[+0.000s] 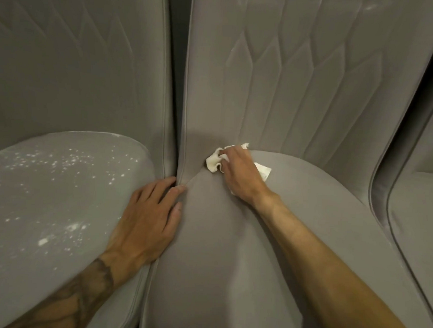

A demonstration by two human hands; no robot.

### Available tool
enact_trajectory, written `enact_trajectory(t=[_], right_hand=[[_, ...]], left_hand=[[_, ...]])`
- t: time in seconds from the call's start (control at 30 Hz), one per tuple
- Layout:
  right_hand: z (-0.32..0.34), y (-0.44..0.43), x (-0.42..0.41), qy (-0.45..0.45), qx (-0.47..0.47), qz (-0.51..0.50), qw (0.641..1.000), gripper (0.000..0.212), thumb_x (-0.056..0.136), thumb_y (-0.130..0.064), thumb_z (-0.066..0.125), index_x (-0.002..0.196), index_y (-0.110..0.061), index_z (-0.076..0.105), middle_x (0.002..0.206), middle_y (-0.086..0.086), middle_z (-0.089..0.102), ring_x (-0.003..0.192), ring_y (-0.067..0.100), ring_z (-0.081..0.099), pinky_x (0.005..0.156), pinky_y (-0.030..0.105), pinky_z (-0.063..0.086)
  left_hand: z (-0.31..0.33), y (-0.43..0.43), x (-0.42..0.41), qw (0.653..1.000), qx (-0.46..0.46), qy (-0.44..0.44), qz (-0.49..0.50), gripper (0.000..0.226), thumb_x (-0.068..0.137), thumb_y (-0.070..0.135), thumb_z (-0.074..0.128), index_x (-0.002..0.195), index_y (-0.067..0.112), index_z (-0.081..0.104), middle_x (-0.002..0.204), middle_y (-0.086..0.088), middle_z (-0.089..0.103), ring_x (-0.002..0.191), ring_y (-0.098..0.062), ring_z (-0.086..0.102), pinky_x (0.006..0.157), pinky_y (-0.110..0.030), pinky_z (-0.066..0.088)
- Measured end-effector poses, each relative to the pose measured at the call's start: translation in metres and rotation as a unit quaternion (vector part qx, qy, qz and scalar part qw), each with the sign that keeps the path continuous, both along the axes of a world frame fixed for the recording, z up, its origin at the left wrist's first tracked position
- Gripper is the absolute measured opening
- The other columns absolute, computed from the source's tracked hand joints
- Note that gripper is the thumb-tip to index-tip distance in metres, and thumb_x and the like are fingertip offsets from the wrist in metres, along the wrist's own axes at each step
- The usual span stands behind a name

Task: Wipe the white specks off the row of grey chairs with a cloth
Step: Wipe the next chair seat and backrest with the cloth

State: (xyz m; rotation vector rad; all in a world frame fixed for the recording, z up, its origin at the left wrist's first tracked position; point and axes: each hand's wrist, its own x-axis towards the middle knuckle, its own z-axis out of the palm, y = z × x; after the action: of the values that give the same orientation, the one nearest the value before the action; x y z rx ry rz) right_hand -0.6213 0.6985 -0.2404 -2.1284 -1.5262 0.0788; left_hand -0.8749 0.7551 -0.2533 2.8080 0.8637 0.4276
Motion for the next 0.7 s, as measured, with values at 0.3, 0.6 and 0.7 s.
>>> enact_trajectory(t=[0.3,0.6,0.7], right_hand=[[0.001,-0.001,-0.008,-0.012,0.007,-0.032,0.999,0.025,0.093,0.0,0.048,0.115,0.004,0.06,0.119,0.022,0.059,0.116,0.04,0.05,0.11,0.047,0.031],[0.007,-0.004,0.0,0.022,0.015,-0.072,0.997,0.022,0.093,-0.001,0.049,0.111,0.001,0.061,0.118,0.017,0.062,0.115,0.036,0.05,0.102,0.043,0.037],[0.001,-0.01,-0.024,0.017,0.023,0.044,0.999,0.018,0.092,0.0,0.051,0.106,0.0,0.063,0.113,0.015,0.063,0.111,0.034,0.054,0.102,0.042,0.038]], left_hand=[[0.0,-0.002,0.0,1.0,0.002,-0.01,-0.001,0.046,0.102,0.036,0.034,0.136,0.019,0.06,0.143,-0.003,0.056,0.127,-0.023,0.052,0.105,-0.043,0.043],[-0.001,-0.001,-0.001,1.0,0.005,-0.002,-0.003,0.046,0.104,0.036,0.033,0.139,0.02,0.058,0.144,-0.003,0.054,0.13,-0.022,0.051,0.108,-0.043,0.044],[-0.003,0.0,-0.002,1.0,0.011,-0.006,-0.005,0.045,0.103,0.035,0.034,0.138,0.02,0.058,0.143,-0.002,0.054,0.13,-0.022,0.051,0.108,-0.043,0.043]])
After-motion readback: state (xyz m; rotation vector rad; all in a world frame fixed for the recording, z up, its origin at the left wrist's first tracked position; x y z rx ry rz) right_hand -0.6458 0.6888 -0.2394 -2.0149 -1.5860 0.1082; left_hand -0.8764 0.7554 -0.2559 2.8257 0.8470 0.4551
